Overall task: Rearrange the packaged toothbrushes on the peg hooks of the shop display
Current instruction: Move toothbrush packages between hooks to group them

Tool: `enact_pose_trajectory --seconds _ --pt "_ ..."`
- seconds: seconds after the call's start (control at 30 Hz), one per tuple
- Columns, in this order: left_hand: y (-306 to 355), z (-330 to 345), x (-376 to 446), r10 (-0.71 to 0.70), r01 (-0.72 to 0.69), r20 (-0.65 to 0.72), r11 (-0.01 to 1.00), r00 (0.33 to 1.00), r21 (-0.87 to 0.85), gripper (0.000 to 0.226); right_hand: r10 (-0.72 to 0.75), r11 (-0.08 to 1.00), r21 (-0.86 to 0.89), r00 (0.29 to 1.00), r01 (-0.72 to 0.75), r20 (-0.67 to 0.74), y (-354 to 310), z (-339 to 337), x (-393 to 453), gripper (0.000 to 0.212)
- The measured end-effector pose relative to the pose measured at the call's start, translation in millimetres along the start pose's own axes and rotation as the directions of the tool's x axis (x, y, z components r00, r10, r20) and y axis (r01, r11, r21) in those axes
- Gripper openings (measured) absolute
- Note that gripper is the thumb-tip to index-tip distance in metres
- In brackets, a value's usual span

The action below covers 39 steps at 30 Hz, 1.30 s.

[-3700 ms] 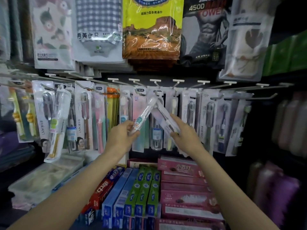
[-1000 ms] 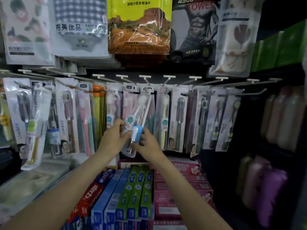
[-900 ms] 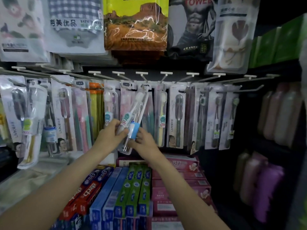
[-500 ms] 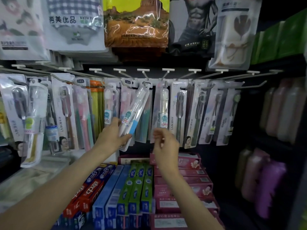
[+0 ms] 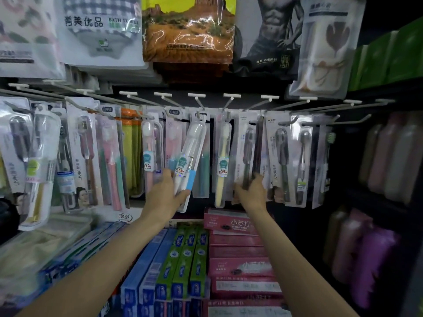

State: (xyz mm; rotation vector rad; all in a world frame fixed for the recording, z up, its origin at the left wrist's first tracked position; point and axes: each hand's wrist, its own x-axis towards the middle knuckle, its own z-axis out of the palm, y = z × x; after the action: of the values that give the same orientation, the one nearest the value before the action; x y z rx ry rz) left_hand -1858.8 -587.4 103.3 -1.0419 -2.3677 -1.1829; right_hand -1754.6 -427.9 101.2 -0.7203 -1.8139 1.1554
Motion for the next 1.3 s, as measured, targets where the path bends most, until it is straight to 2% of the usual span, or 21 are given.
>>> enact_pose_trajectory --seconds 0.1,0.17,0.27,0.33,0.47,0.6,0.73,0.8,0.87,0.9,0.97,1.1,1.13,1.2,1.27,1.3 --pt "1 3 0 0.0 0.0 -0.002 1.0 1.0 -0.012 0.044 -0.073 0.995 -0.069 0.997 0.074 0.007 -5 12 -11 0.02" --pt "1 3 0 0.008 -0.008 -0.016 1.0 1.0 0.0 0.044 -0.14 0.99 -0.028 0.99 0.141 0.015 -9 26 -23 0.012" --pt "0 1 2 0.026 -0.026 -0.016 0.999 1.0 0.02 0.038 -0.16 0.985 0.069 0.987 0.157 0.034 -14 51 -37 0.007" --pt "-1 -2 2 0.025 -0.024 -0.024 0.999 0.999 0.047 0.036 -0.149 0.983 0.118 0.987 0.142 0.053 -17 62 -43 0.008" --pt "1 -9 -1 0.026 -0.023 -0.034 0.996 0.999 0.092 0.038 -0.119 0.983 0.148 0.992 0.111 0.046 -20 71 -48 0.03" --pt "3 -12 -3 0.012 -0.009 -0.022 0.993 1.0 0.115 0.045 -0.091 0.988 0.134 0.992 0.079 0.088 -20 64 -50 0.014" --pt "6 -7 -5 0.009 -0.007 -0.019 0.996 1.0 0.088 0.048 -0.062 0.989 0.138 0.992 0.046 0.114 -12 49 -51 0.012" --pt "8 -3 -6 0.006 -0.005 -0.018 0.998 1.0 0.059 0.048 -0.059 0.983 0.176 0.996 0.046 0.066 -6 42 -49 0.011" --pt "10 0 -7 0.002 -0.001 -0.031 0.999 1.0 0.043 0.047 -0.055 0.98 0.188 0.997 0.065 -0.058 0 32 -43 0.026" --pt "10 2 -8 -0.002 0.004 -0.051 0.999 0.999 0.047 0.047 -0.037 0.986 0.159 0.991 0.057 -0.127 2 27 -40 0.035" --pt "8 5 -9 0.005 0.002 -0.125 0.998 0.992 0.055 0.051 -0.026 0.995 0.089 0.984 0.042 -0.178 9 17 -35 0.038" --pt "2 11 -17 0.015 -0.014 -0.219 1.0 0.976 0.006 0.069 -0.086 0.987 0.133 0.996 0.088 -0.02 13 10 -39 0.018" --pt "2 11 -19 0.028 -0.023 -0.239 0.999 0.971 0.025 0.07 -0.095 0.984 0.148 0.995 0.093 0.006 12 11 -39 0.013" --pt "7 11 -23 0.119 -0.093 -0.313 0.991 0.942 0.097 0.065 -0.128 0.978 0.172 0.99 0.116 0.058 11 13 -39 0.016" --pt "18 11 -27 0.29 -0.246 -0.359 0.955 0.887 0.164 0.05 -0.16 0.973 0.182 0.983 0.141 0.093 9 18 -40 0.022" --pt "26 11 -28 0.362 -0.321 -0.335 0.931 0.87 0.174 0.041 -0.179 0.969 0.19 0.978 0.156 0.109 9 22 -40 0.021"
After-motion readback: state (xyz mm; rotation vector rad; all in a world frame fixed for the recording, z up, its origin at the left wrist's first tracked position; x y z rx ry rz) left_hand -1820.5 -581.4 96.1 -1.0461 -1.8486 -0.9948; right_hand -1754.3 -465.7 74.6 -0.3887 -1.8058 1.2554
